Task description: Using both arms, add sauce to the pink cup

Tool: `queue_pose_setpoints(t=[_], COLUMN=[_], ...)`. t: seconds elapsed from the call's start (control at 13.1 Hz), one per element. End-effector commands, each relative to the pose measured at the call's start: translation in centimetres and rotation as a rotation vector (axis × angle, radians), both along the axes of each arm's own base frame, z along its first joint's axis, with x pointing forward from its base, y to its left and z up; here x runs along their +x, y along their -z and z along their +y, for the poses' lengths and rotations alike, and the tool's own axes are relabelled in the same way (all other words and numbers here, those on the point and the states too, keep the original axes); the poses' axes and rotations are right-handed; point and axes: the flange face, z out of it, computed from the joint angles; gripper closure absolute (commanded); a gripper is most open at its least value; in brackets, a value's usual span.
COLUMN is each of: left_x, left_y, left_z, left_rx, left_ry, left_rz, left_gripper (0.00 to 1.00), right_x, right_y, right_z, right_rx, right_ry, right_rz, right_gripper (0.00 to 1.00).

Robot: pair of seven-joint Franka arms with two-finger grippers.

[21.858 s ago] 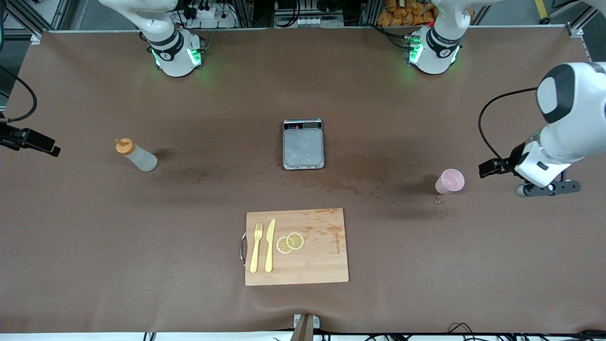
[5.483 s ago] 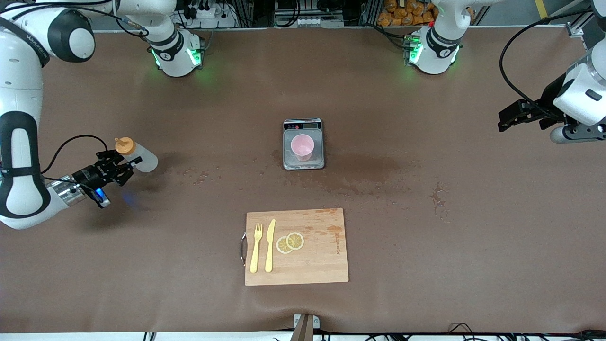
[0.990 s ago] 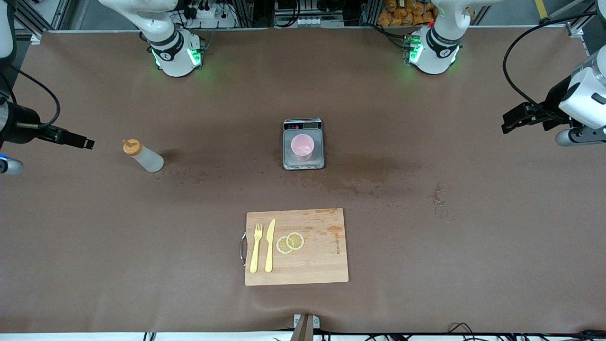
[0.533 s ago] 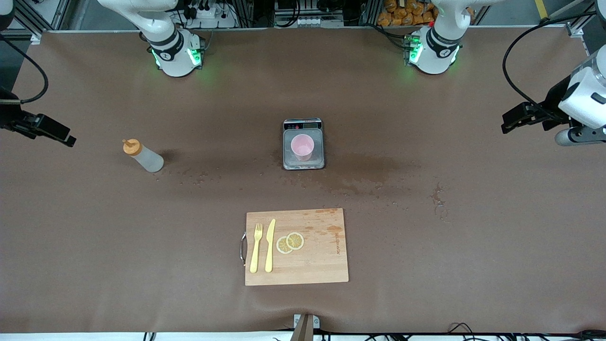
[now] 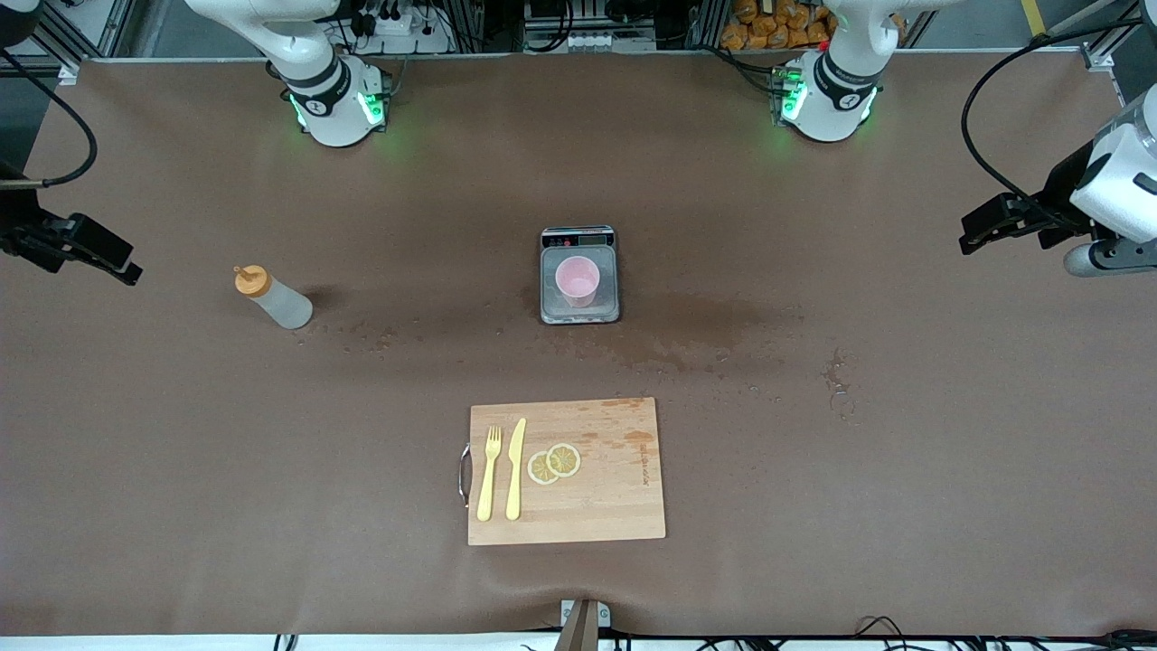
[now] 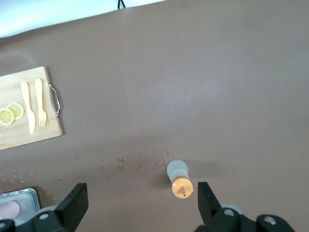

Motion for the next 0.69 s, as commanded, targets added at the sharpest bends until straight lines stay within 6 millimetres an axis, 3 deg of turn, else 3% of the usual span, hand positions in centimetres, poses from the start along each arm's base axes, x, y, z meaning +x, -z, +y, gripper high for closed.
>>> queue_pose_setpoints(t=[0.0,0.61], left_x=[-0.3,-0.6], left_y=[-1.7,-2.9], left_z=[0.0,0.5], left_rx=[-0.008,0.002], left_ry=[0.005,-0.006], left_rz=[-0.022,-0.003], left_gripper=[0.0,0.0], right_x=[0.0,0.0], right_y=[-1.1,-0.7], right_z=[0.1,0.7], right_rx=[-0.03,-0.053], right_ry=[-0.011,-0.025], right_rz=[-0.018,-0.005], right_gripper=[0.0,0.0])
